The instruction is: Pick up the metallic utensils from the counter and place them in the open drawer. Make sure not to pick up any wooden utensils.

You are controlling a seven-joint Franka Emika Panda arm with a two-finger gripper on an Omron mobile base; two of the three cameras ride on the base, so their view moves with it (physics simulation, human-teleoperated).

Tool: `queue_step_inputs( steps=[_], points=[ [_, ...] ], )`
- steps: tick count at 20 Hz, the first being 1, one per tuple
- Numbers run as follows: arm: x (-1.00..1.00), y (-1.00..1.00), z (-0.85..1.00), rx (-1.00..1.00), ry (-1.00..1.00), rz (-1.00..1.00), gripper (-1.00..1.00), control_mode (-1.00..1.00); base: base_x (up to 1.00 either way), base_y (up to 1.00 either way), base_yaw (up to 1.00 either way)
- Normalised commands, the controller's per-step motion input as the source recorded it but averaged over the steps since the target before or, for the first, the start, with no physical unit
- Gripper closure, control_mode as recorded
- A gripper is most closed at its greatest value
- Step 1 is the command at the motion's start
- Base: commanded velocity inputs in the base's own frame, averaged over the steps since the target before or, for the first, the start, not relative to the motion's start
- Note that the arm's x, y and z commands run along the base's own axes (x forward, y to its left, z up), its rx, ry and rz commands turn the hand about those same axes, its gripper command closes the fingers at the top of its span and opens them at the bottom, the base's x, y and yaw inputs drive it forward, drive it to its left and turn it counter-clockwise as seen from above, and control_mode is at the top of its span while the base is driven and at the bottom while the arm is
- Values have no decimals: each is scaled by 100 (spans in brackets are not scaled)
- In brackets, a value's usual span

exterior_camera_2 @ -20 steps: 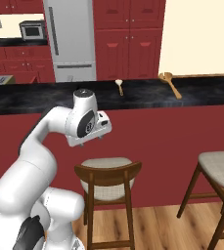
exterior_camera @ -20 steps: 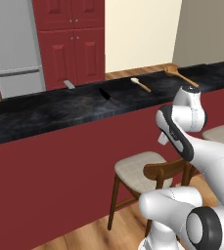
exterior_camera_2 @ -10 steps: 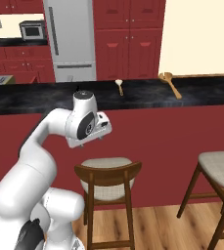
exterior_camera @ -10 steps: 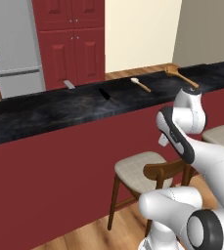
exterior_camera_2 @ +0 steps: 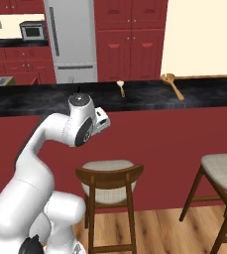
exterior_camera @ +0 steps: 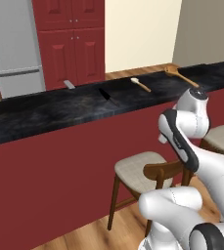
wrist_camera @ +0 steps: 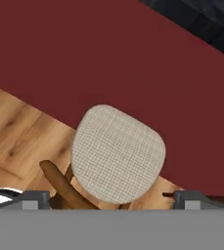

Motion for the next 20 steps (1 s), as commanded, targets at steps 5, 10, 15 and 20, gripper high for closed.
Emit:
queue_step_inputs(
  steps=[5,10,15,20],
  points=[
    [-1,26,81,3,-26,4,-100,-100,0,0,0],
    [9,62,84,0,8,-11,-100,-100,0,0,0],
    [37,53,87,-5,38,-21,-100,-100,0,0,0],
    [78,52,70,-13,53,-23,-100,-100,0,0,0]
  ],
)
